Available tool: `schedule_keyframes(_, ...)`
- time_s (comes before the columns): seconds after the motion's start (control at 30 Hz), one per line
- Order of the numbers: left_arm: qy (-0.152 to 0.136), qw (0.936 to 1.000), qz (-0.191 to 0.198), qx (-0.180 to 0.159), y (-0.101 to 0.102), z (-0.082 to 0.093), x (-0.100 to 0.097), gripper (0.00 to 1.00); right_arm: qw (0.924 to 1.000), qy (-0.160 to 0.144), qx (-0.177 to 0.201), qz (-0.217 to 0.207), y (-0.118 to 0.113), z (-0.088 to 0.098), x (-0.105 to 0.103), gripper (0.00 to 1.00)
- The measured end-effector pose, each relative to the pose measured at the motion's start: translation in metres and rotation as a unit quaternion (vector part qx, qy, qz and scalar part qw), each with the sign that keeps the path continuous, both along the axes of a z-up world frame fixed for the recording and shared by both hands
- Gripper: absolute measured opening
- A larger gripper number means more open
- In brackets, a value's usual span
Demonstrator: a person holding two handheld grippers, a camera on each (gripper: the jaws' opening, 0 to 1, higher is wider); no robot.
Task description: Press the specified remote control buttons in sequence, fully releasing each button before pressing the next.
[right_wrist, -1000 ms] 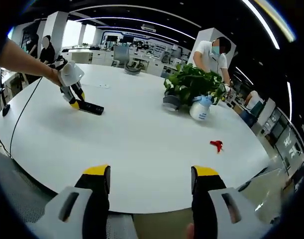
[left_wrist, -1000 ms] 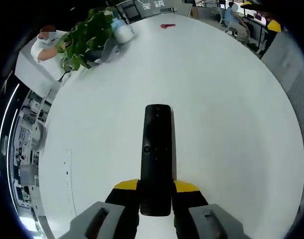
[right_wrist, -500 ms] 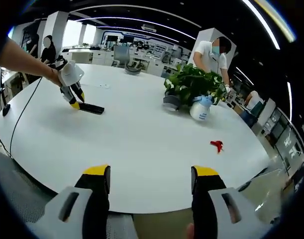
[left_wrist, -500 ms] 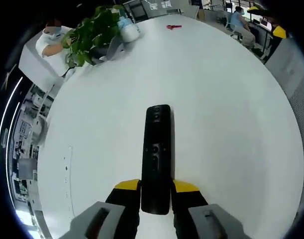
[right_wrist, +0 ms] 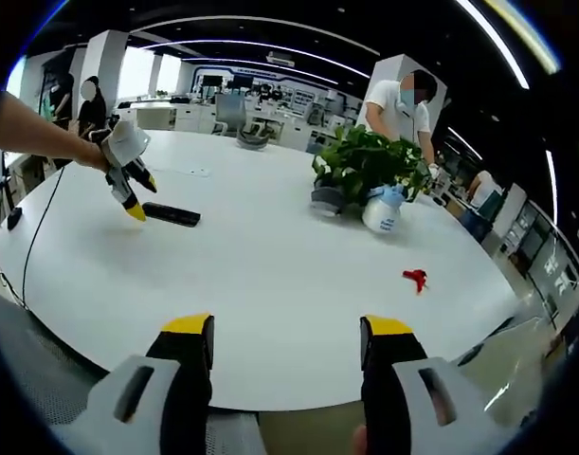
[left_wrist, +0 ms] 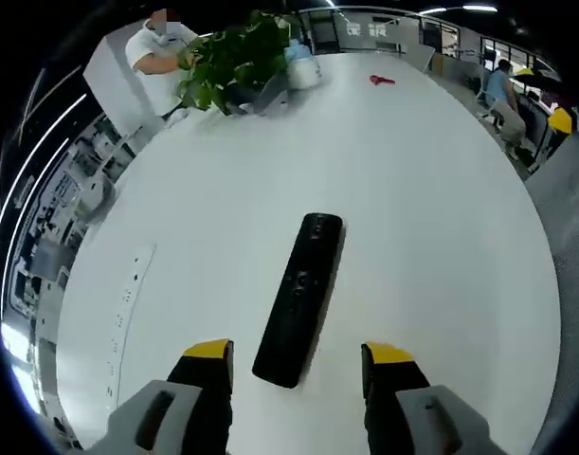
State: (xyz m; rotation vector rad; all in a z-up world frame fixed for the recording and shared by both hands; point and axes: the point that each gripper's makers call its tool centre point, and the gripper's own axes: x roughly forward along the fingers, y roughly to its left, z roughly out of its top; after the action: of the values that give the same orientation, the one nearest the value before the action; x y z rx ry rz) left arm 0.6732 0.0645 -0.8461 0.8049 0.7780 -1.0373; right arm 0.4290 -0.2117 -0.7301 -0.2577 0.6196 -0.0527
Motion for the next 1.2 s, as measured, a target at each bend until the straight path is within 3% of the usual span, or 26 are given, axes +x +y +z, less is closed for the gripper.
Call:
schedule_keyframes(0.07, -0.001, 0.9999, 0.004, -0.009, 0.003, 0.005, -0.005, 0.71, 1.0, -0.002, 0.001, 0.003, 0.001, 0.001, 0.0, 0.65)
schedule_keyframes(0.23, 0.002, 0.9967, 0.042, -0.069, 0.003, 0.028, -0.018, 0.8, 0.9999, -0.008, 0.009, 0.005, 0.004, 0.003, 0.001, 0.68)
schedule_keyframes(0.33, -0.021, 0.9942, 0.05, -0.092, 0.005, 0.046, -0.026, 0.81, 0.9997, -0.015, 0.018, 0.003, 0.005, 0.005, 0.001, 0.69)
schedule_keyframes(0.5, -0.032, 0.9907, 0.059, -0.118, 0.007, 0.065, -0.048, 0.87, 0.9992, -0.029, 0.025, 0.011, 0.008, 0.01, 0.002, 0.74)
schedule_keyframes(0.57, -0.043, 0.9873, 0.069, -0.136, 0.007, 0.075, -0.055, 0.88, 0.9985, -0.04, 0.033, 0.014, 0.01, 0.014, 0.003, 0.76)
schedule_keyframes(0.67, -0.012, 0.9797, 0.088, -0.18, 0.001, 0.085, -0.073, 0.93, 0.9978, -0.051, 0.041, 0.01, 0.009, 0.018, 0.003, 0.78)
schedule_keyframes(0.77, -0.017, 0.9746, 0.097, -0.201, 0.001, 0.096, -0.085, 0.96, 0.9965, -0.06, 0.057, 0.006, 0.008, 0.021, 0.004, 0.79)
schedule_keyframes(0.87, -0.013, 0.9649, 0.114, -0.236, -0.002, 0.11, -0.099, 0.98, 0.9934, -0.087, 0.075, 0.006, 0.009, 0.029, 0.005, 0.81)
schedule_keyframes(1.03, -0.027, 0.9544, 0.134, -0.265, 0.0, 0.13, -0.118, 1.0, 0.9822, -0.156, 0.105, 0.003, 0.011, 0.051, 0.011, 0.99)
schedule_keyframes(1.1, -0.029, 0.9494, 0.139, -0.28, 0.001, 0.138, -0.124, 1.0, 0.974, -0.195, 0.115, -0.003, 0.008, 0.063, 0.012, 1.0)
schedule_keyframes(1.2, -0.032, 0.9435, 0.147, -0.296, 0.001, 0.149, -0.133, 1.0, 0.9682, -0.214, 0.129, -0.006, 0.007, 0.069, 0.012, 1.0)
